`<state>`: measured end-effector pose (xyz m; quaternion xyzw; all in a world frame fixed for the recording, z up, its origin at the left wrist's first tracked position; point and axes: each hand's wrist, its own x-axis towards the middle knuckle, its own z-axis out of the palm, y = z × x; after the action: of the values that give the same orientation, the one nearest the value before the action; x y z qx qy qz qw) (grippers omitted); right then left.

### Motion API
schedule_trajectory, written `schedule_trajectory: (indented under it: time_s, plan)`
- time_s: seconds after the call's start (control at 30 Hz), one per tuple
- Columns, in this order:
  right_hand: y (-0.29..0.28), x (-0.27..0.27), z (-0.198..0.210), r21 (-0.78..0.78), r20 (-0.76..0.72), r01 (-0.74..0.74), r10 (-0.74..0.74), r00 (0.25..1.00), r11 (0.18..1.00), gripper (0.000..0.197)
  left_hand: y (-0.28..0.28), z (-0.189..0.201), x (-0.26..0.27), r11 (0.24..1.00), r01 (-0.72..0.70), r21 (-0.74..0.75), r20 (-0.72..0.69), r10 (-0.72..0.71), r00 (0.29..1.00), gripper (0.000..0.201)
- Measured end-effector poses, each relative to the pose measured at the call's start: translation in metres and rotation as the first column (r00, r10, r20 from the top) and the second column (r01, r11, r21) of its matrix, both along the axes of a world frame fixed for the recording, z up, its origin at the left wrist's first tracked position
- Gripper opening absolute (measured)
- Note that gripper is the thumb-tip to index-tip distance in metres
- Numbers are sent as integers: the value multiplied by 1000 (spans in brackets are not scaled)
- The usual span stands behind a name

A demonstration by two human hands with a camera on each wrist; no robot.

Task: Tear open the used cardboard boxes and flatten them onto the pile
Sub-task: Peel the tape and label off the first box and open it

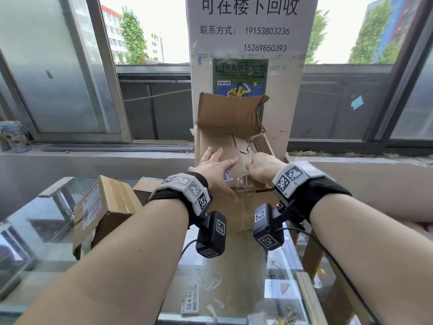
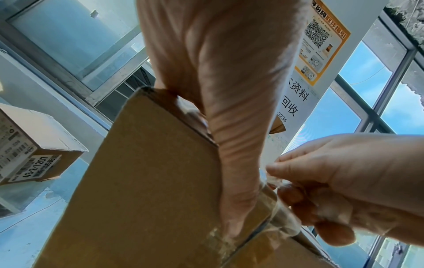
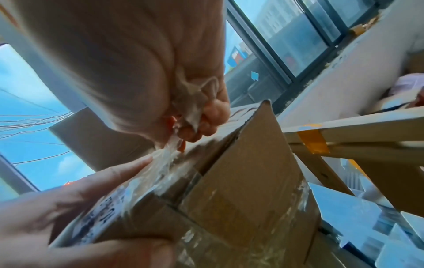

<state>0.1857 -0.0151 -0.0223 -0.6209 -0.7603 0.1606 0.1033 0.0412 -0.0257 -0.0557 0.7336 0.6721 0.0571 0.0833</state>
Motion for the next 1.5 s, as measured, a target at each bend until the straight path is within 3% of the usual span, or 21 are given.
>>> schedule_trajectory:
  time_s: [0.17,0.53,0.73,0.87,1.0,1.23,1.3,1.43,1.5]
  plan:
    - [-1,-1,-3,20,35,-24,24,999,999,31,0,1,0,1000,1,-9,-4,-1,1000,108]
    - [8,-1,-5,-117,-89,-8,-3,996,993,33,1,0,-1,1000,-1,-8,-1,1,1000,109]
    - [15,-1,-4,-242,-160,28,-68,985,970,20,4,-1,-1,1000,-1,-2,-1,1,1000,109]
    - [14,2,-2,-256,-153,9,-50,987,967,20,4,-2,0,1000,-1,0,2,1,1000,110]
    - [13,9,-4,-281,-289,-6,-79,954,960,24,4,-3,-1,1000,-4,3,-1,4,1000,111]
    - [12,7,-4,-281,-350,7,-110,930,960,16,4,-2,-1,1000,-6,-1,-9,6,1000,112]
    - [9,6,-3,-253,-354,34,-125,927,967,13,3,-2,0,1000,-6,-1,-13,6,1000,111]
    - [2,9,1,69,-126,48,-39,991,996,24,1,-2,2,1000,-6,3,-25,6,1000,109]
    - [1,10,1,147,-102,-9,24,995,989,28,1,-2,1,1000,-4,5,-23,4,1000,109]
